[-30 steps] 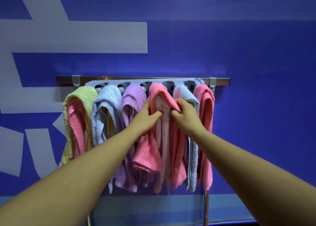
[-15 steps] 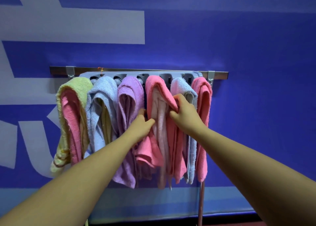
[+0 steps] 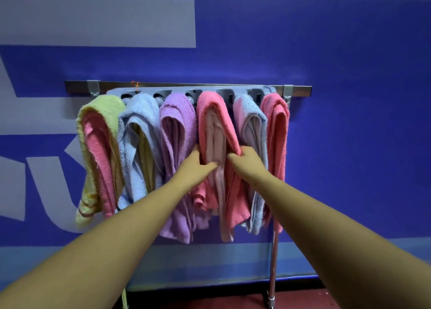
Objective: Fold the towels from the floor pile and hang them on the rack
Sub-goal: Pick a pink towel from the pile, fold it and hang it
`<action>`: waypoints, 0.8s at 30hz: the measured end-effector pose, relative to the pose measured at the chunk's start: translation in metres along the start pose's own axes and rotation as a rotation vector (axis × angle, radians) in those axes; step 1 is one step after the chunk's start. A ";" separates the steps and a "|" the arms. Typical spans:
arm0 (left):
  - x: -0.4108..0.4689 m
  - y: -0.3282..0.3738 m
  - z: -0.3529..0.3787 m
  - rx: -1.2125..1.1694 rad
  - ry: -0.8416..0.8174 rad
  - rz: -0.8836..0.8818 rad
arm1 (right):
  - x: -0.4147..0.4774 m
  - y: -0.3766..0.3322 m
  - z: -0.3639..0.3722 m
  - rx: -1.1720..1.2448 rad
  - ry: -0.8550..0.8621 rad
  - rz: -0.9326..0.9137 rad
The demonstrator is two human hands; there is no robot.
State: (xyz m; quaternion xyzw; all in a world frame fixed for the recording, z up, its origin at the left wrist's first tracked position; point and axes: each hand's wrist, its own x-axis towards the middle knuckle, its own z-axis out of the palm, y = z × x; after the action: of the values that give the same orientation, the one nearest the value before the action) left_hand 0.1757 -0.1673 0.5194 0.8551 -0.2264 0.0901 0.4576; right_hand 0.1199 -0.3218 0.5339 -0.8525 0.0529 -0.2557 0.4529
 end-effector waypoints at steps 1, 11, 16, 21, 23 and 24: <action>0.000 0.000 -0.003 0.039 -0.008 -0.009 | 0.001 0.005 -0.003 -0.063 0.012 0.005; -0.008 -0.003 0.005 -0.328 -0.351 -0.174 | -0.014 0.015 -0.021 -0.191 0.019 -0.050; -0.019 -0.023 0.004 -0.421 -0.298 -0.202 | -0.038 0.019 0.006 -0.180 -0.213 -0.091; -0.047 -0.046 0.004 -0.176 -0.383 -0.275 | -0.069 0.034 0.023 -0.193 -0.335 -0.073; -0.065 -0.058 0.007 -0.032 -0.493 -0.270 | -0.082 0.039 0.028 -0.195 -0.361 -0.055; -0.073 -0.066 0.008 0.008 -0.527 -0.273 | -0.089 0.042 0.031 -0.223 -0.366 -0.049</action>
State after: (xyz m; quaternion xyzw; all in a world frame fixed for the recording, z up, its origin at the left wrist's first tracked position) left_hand 0.1414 -0.1203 0.4395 0.8733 -0.2201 -0.1963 0.3878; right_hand 0.0639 -0.2949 0.4516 -0.9306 -0.0229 -0.1000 0.3513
